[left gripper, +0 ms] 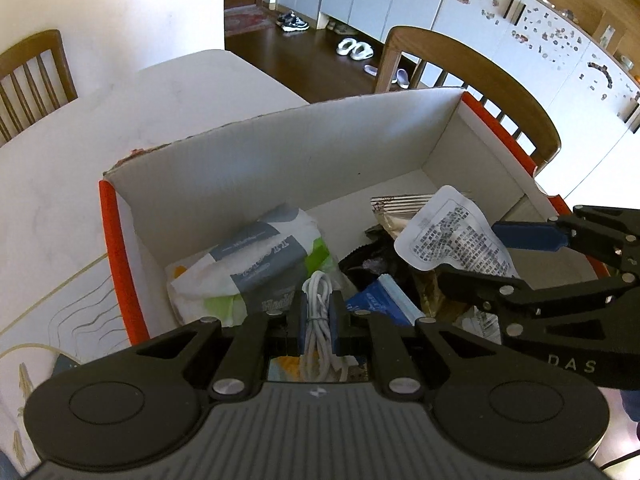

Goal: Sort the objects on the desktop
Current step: 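Lower both items into the box and open both tools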

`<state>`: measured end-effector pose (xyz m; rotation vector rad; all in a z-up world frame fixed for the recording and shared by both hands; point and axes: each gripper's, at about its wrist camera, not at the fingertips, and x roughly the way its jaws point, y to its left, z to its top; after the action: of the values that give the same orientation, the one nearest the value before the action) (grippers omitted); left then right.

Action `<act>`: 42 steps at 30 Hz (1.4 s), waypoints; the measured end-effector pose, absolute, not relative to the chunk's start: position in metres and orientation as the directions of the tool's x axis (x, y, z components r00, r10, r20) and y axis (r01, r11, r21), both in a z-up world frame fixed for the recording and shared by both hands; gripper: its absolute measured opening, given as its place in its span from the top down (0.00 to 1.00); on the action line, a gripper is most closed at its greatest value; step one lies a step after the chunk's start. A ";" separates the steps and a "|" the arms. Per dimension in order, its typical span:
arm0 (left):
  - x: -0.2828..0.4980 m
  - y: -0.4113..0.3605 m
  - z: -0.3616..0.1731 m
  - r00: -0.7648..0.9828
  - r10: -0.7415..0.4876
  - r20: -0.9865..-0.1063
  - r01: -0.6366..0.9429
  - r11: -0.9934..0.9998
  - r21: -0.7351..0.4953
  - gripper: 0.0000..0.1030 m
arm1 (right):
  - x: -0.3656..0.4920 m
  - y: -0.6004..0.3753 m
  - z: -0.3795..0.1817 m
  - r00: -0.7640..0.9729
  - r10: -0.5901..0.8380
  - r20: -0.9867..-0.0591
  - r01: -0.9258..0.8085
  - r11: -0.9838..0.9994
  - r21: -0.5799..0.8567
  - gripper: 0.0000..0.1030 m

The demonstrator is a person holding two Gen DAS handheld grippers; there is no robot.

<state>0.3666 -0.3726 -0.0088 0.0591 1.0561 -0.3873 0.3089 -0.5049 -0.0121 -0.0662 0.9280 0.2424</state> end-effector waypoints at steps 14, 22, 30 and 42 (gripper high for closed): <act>0.364 -0.366 -0.008 0.422 -0.277 -0.863 0.328 0.934 -0.139 0.80 | 0.306 -0.508 -0.003 0.579 0.185 -0.794 -0.232 0.971 0.057 0.34; 0.348 -0.370 0.009 0.452 -0.324 -0.831 0.358 0.919 -0.164 0.39 | 0.299 -0.511 0.009 0.592 0.188 -0.783 -0.233 0.971 0.056 0.31; 0.330 -0.365 0.025 0.485 -0.328 -0.810 0.366 0.918 -0.153 0.37 | 0.285 -0.514 0.027 0.612 0.223 -0.758 -0.257 0.964 0.077 0.30; 0.308 -0.348 0.044 0.527 -0.324 -0.785 0.329 0.930 -0.163 0.22 | 0.267 -0.511 0.046 0.629 0.271 -0.729 -0.296 0.950 0.098 0.25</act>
<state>0.3078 -0.3476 0.0435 0.0052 0.9376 -0.3902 0.2667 -0.5105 0.0457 -0.0321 0.8295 0.3252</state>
